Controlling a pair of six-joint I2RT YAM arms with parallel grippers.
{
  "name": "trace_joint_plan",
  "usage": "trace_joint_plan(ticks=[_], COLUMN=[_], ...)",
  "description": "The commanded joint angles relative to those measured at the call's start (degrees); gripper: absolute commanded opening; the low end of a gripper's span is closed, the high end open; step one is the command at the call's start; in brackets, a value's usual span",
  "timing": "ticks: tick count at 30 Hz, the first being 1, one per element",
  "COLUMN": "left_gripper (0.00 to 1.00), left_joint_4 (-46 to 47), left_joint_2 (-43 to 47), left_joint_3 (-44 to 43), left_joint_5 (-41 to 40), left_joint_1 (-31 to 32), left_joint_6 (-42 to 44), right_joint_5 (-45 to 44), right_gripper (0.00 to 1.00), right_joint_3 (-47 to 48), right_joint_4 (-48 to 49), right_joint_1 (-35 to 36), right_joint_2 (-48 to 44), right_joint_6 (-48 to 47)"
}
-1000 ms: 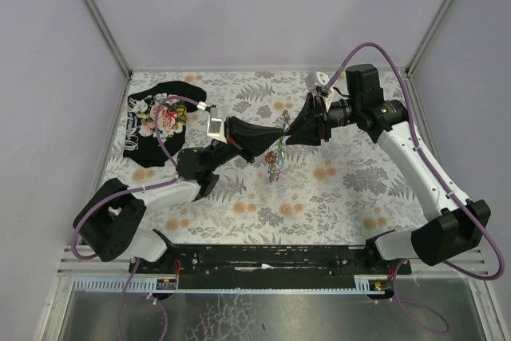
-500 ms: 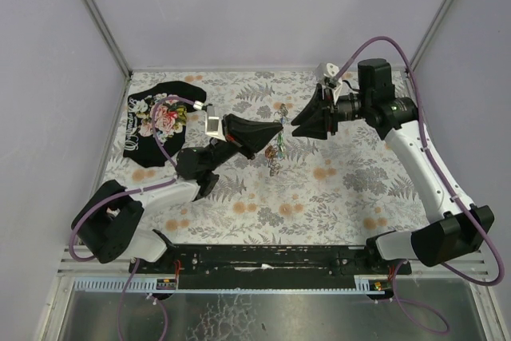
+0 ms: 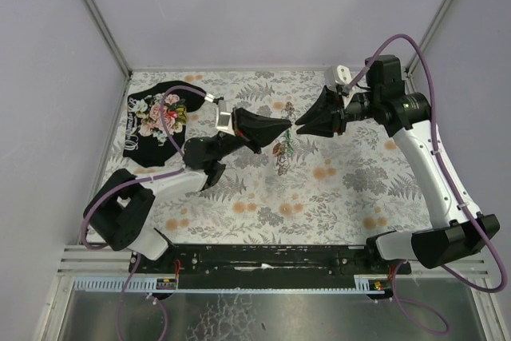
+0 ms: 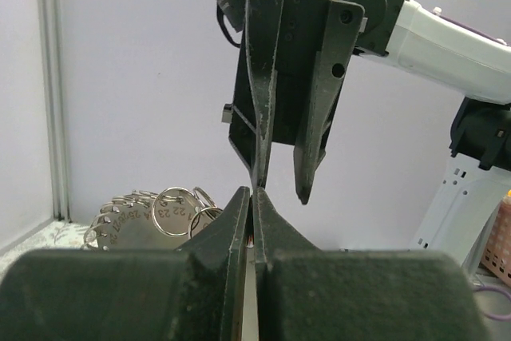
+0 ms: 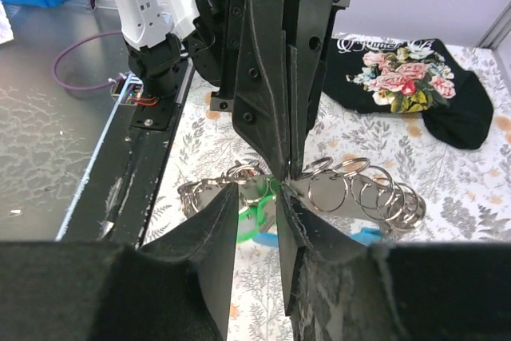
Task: Remove the keys from the keyring
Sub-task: Remove the key from the keyring.
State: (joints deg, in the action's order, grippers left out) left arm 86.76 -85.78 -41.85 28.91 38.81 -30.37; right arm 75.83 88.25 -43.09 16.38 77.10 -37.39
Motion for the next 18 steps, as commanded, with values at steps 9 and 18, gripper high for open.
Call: trace_joint_plan(ticks=[9, 18], left_gripper=[0.0, 0.0], left_joint_4=[5.4, 5.4], left_joint_2=[-2.6, -2.4], left_joint_3=[-8.0, -8.0], left_joint_5=[6.8, 6.5], left_joint_1=[-1.2, -1.1], left_joint_6=[-0.1, -1.1], right_joint_5=[-3.2, -1.2], right_gripper=[0.3, 0.3], right_joint_3=[2.6, 1.0], right_joint_4=[2.1, 7.6], right_joint_1=[0.1, 0.5], right_joint_2=[0.3, 0.3], right_joint_6=[-2.7, 3.9])
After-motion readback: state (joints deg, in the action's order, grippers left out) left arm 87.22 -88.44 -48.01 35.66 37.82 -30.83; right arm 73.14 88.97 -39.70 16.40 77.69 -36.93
